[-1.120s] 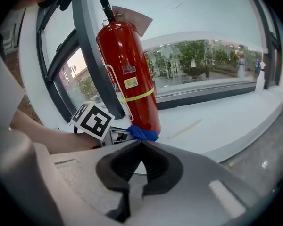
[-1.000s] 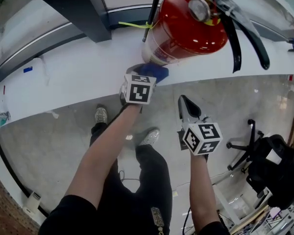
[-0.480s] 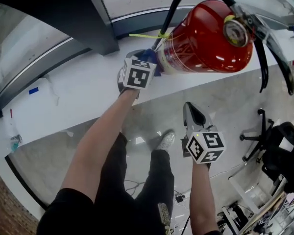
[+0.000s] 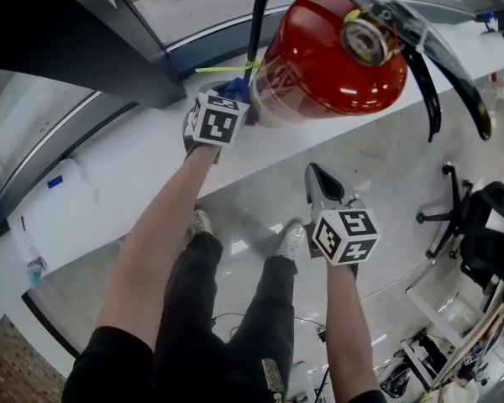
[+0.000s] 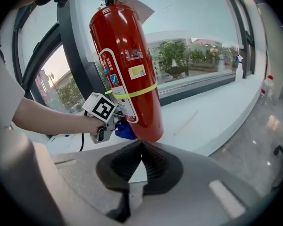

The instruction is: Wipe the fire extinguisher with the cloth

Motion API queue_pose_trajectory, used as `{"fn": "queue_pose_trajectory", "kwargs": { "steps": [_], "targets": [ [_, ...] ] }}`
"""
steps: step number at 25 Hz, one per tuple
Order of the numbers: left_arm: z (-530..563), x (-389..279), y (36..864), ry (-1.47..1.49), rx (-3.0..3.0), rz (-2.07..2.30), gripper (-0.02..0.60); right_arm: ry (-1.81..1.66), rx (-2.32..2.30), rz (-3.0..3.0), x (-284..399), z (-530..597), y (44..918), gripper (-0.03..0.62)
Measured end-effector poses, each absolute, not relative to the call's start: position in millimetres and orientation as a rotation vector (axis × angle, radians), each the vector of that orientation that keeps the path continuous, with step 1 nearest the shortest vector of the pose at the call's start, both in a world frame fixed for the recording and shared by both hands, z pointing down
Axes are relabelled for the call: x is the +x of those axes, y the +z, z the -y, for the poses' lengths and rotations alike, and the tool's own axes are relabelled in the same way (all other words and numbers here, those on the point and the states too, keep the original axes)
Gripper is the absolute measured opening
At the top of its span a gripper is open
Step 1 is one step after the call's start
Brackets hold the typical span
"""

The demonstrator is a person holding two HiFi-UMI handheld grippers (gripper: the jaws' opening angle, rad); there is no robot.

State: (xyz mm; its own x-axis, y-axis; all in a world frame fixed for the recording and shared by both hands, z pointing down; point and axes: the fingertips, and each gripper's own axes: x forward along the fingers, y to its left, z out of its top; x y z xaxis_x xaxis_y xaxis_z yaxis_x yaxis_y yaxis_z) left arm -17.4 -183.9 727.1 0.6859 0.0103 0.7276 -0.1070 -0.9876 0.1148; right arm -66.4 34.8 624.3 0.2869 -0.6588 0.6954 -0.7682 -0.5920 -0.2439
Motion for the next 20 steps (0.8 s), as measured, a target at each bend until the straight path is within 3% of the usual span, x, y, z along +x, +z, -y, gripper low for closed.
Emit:
{"fn": "queue_pose_trajectory", "kwargs": {
  "steps": [11,20],
  "targets": [
    [126,-64,730,1.224,2.632,0.167,0.064,1.181,2.322,1.486,-81,-41,619,0.003],
    [57,-63,731,1.167,2.377,0.417,0.064,1.169,2.237,1.645,-49,-97,615,0.003]
  ]
}}
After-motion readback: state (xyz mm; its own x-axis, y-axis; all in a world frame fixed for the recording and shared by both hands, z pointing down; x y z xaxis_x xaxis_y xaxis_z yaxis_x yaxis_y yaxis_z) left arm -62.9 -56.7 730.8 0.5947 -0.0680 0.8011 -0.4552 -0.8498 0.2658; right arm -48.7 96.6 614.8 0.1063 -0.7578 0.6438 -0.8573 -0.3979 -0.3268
